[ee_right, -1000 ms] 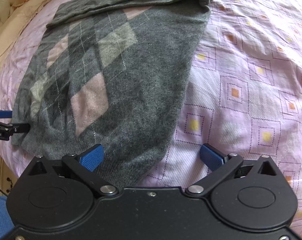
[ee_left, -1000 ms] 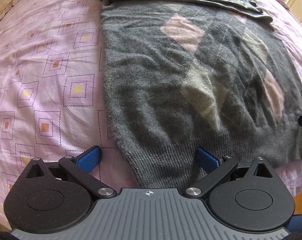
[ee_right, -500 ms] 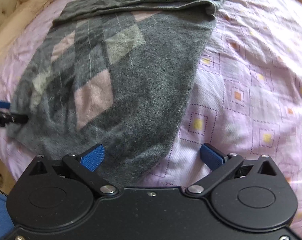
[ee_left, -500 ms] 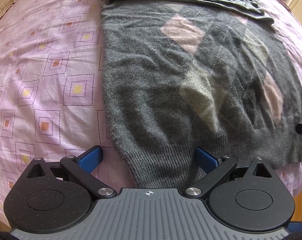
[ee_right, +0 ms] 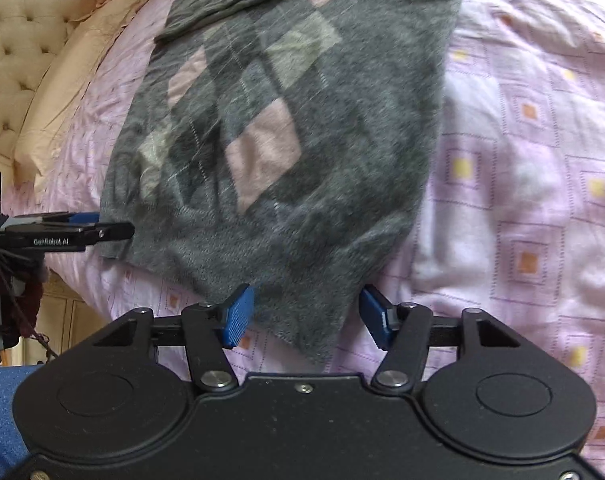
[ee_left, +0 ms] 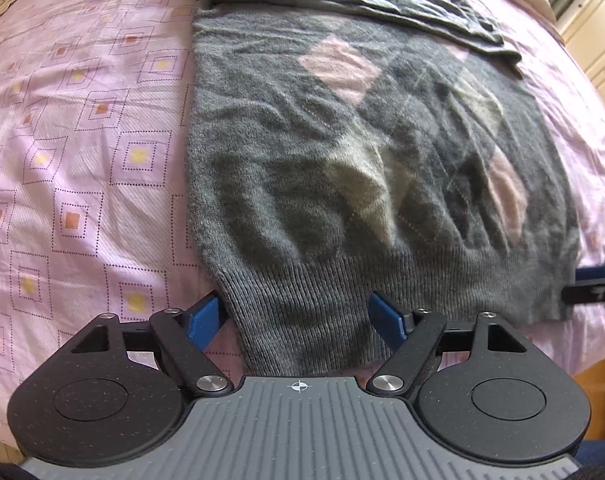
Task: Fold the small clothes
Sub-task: 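Grasp the hem with the right gripper while the left gripper grasps the hem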
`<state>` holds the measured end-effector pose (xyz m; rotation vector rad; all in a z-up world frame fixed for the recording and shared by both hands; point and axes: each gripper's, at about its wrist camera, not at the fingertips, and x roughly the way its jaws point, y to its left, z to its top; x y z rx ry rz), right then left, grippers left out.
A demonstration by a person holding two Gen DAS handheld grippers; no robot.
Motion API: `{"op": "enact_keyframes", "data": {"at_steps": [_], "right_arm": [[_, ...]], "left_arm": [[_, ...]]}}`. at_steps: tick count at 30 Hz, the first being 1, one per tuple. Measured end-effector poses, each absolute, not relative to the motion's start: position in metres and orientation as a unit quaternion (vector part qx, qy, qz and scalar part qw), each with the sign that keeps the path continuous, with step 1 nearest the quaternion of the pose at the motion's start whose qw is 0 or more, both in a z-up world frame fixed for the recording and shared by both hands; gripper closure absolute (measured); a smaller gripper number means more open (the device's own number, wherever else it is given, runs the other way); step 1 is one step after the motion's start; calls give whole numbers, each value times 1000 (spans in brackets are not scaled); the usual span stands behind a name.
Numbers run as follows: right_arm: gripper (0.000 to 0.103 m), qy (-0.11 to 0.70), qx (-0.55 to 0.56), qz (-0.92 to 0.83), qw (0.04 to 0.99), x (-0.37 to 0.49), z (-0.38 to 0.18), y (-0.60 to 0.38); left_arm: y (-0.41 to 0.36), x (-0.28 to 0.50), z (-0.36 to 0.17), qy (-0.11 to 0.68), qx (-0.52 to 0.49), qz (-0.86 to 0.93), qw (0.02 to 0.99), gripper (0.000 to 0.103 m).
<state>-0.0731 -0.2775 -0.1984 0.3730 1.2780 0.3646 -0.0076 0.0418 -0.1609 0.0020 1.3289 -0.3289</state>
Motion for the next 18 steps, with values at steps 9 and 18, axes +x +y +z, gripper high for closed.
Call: {"op": "enact_keyframes", "data": {"at_steps": [9, 18], "right_arm": [[45, 589, 201, 156, 767, -73, -203, -280], [91, 579, 260, 151, 758, -67, -193, -294]], "left_arm": [[55, -9, -157, 606, -13, -133, 784, 57], [64, 0, -143, 610, -62, -142, 777, 97]]}}
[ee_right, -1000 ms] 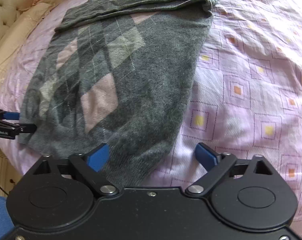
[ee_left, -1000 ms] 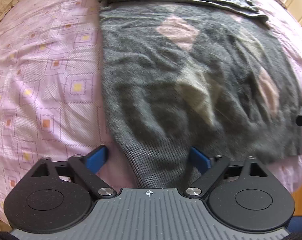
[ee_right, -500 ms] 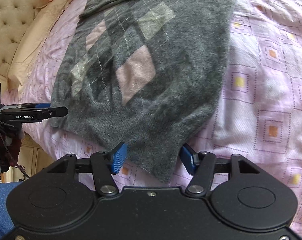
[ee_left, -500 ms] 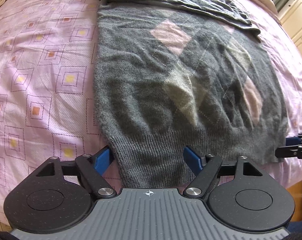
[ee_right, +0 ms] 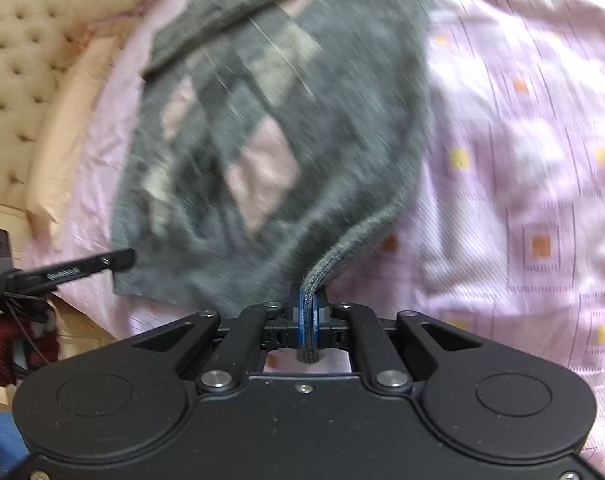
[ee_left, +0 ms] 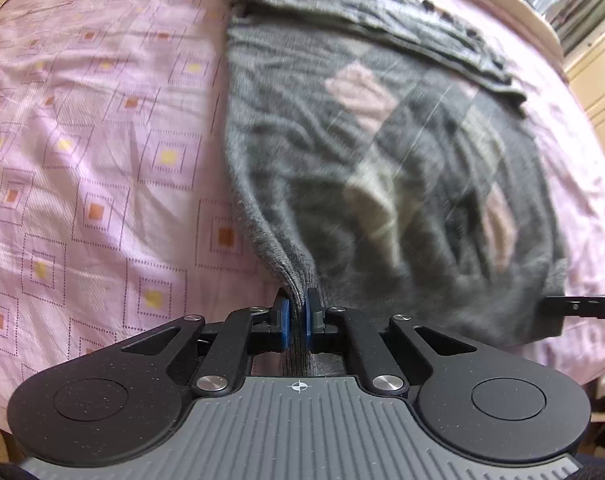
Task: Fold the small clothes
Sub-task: 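Grasp the hem with the right gripper while the left gripper grasps the hem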
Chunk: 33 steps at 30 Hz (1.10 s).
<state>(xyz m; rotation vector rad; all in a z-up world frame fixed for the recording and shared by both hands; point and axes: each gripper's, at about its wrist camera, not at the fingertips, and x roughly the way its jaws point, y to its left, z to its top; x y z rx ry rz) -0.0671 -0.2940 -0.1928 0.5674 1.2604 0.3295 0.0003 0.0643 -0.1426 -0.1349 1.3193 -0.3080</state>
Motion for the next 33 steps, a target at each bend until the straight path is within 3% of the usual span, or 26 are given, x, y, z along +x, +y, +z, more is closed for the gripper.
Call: {"op": "enact_keyframes", "data": {"at_steps": [8, 16, 22, 33], "right_arm": [[91, 481, 287, 159, 813, -37, -122, -318], [91, 389, 297, 129, 863, 50, -85, -345], [91, 377, 276, 98, 879, 144, -94, -356], [91, 446, 246, 40, 860, 264, -156, -366]], "left_arm": [[72, 41, -68, 528, -129, -152, 826, 99], [62, 142, -25, 432, -155, -154, 875, 99], [40, 234, -46, 417, -141, -152, 885, 99], [20, 325, -124, 481, -115, -118, 861, 99]]}}
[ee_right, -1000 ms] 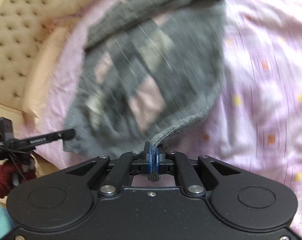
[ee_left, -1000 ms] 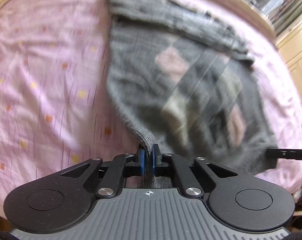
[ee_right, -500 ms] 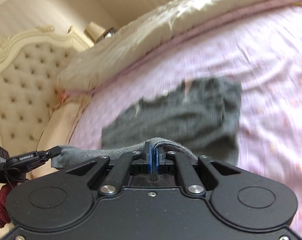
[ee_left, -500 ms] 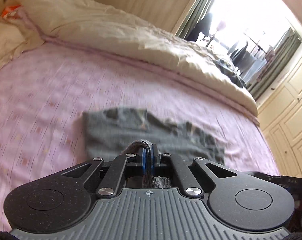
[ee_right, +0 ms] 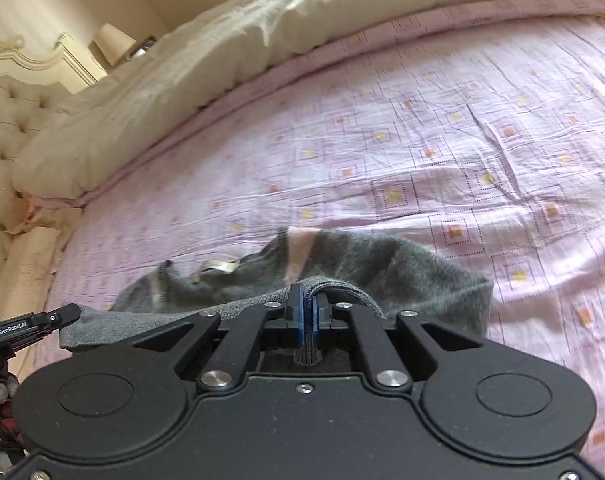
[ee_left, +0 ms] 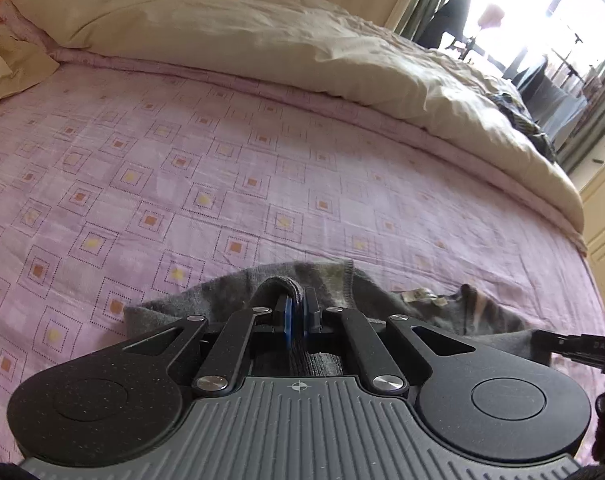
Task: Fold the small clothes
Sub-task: 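Grasp the hem with the right gripper while the left gripper grasps the hem, then lay the hem over the sweater body and open both grippers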
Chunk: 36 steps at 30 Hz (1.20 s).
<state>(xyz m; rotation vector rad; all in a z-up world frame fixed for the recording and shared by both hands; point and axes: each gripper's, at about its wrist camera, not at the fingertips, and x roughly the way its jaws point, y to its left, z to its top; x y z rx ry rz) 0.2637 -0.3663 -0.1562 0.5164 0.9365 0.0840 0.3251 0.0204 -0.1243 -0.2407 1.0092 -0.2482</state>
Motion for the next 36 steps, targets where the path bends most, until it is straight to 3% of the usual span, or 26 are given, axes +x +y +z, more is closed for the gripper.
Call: {"op": "enact_keyframes", "data": {"at_steps": [6, 9, 10, 11, 12, 13, 14, 22, 29, 36], "right_arm": [[89, 476, 239, 22, 846, 284, -179, -369], [88, 470, 232, 19, 852, 286, -177, -370], [85, 466, 233, 18, 853, 285, -176, -371], [80, 461, 234, 12, 856, 285, -172, -371], [62, 451, 230, 3, 862, 283, -167, -372], [50, 440, 224, -3, 870, 279, -161, -372], [48, 429, 220, -5, 876, 274, -154, -371], [46, 421, 117, 62, 897, 245, -119, -318], [46, 462, 13, 146, 875, 235, -148, -251], [46, 482, -31, 120, 867, 275, -178, -255]], "left_arm": [[24, 346, -146, 500, -109, -78, 856, 94], [33, 353, -146, 498, -118, -64, 857, 71], [36, 353, -143, 494, -118, -61, 859, 70], [37, 355, -137, 490, -114, -60, 862, 70], [37, 354, -131, 485, -109, -62, 865, 68], [36, 352, -123, 480, -102, -68, 868, 63], [33, 348, -116, 474, -94, -74, 872, 61], [-16, 290, -97, 473, -11, -183, 862, 52], [-50, 271, -140, 515, 40, -226, 826, 52], [-37, 307, -170, 530, 37, -165, 831, 52]]}}
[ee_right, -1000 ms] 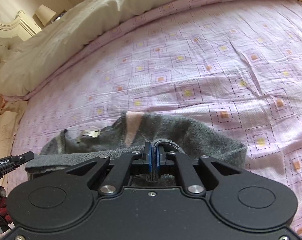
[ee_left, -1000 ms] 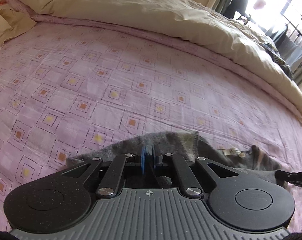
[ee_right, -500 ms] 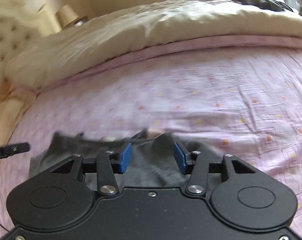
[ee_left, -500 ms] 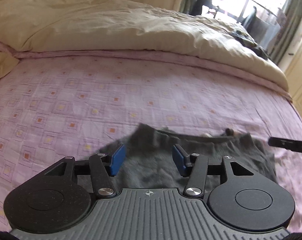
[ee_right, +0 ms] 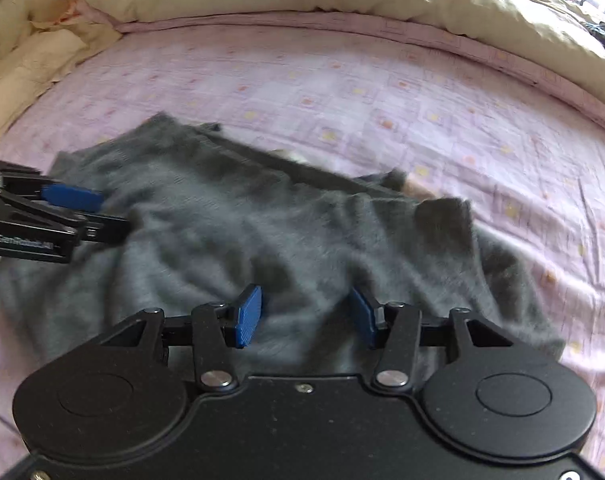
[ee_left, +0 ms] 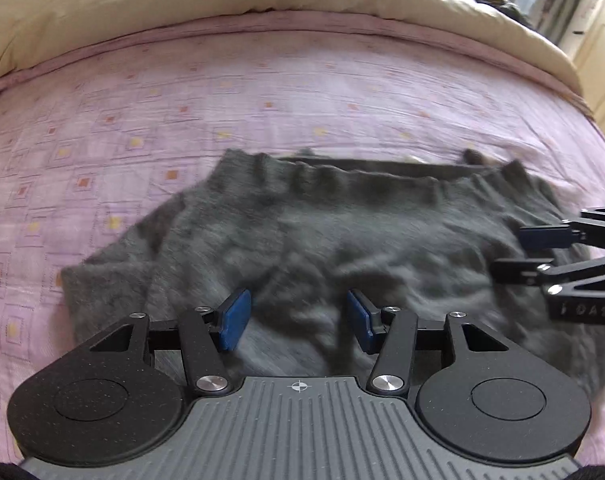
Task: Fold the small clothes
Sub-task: 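Lay the hem over the sweater body and open both grippers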
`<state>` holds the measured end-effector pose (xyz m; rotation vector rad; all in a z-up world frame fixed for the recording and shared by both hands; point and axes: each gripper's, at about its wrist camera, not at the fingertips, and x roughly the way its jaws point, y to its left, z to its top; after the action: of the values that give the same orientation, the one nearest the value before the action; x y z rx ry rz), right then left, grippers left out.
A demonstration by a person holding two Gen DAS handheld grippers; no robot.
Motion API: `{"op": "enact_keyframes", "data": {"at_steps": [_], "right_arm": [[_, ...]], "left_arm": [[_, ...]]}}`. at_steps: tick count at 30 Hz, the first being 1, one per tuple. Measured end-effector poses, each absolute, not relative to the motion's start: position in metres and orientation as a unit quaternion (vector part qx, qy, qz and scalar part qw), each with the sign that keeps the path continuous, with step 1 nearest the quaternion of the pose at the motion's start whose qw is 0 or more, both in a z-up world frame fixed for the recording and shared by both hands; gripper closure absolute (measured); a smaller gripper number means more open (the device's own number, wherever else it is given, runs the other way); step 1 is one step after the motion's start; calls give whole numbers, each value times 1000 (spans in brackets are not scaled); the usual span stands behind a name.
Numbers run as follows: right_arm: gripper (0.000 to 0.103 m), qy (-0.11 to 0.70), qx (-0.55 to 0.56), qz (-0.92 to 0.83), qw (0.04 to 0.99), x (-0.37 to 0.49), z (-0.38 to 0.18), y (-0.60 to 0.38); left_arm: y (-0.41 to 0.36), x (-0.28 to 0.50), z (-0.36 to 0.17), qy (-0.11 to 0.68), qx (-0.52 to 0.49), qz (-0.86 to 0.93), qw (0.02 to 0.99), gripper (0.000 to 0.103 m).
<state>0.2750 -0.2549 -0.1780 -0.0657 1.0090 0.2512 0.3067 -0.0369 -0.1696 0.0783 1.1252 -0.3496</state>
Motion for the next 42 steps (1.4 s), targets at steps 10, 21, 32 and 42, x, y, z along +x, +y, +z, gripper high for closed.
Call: {"op": "enact_keyframes", "data": {"at_steps": [10, 21, 32, 42], "right_arm": [[42, 483, 28, 36, 875, 315, -183, -298], [28, 435, -53, 153, 886, 256, -154, -209], [28, 471, -48, 57, 879, 298, -175, -235], [15, 475, 103, 9, 874, 239, -152, -326]], "left_arm": [[-21, 333, -169, 534, 32, -144, 833, 51], [-13, 283, -156, 532, 42, -105, 839, 34], [42, 280, -168, 568, -14, -40, 822, 22], [15, 256, -138, 564, -38, -83, 821, 14]]}}
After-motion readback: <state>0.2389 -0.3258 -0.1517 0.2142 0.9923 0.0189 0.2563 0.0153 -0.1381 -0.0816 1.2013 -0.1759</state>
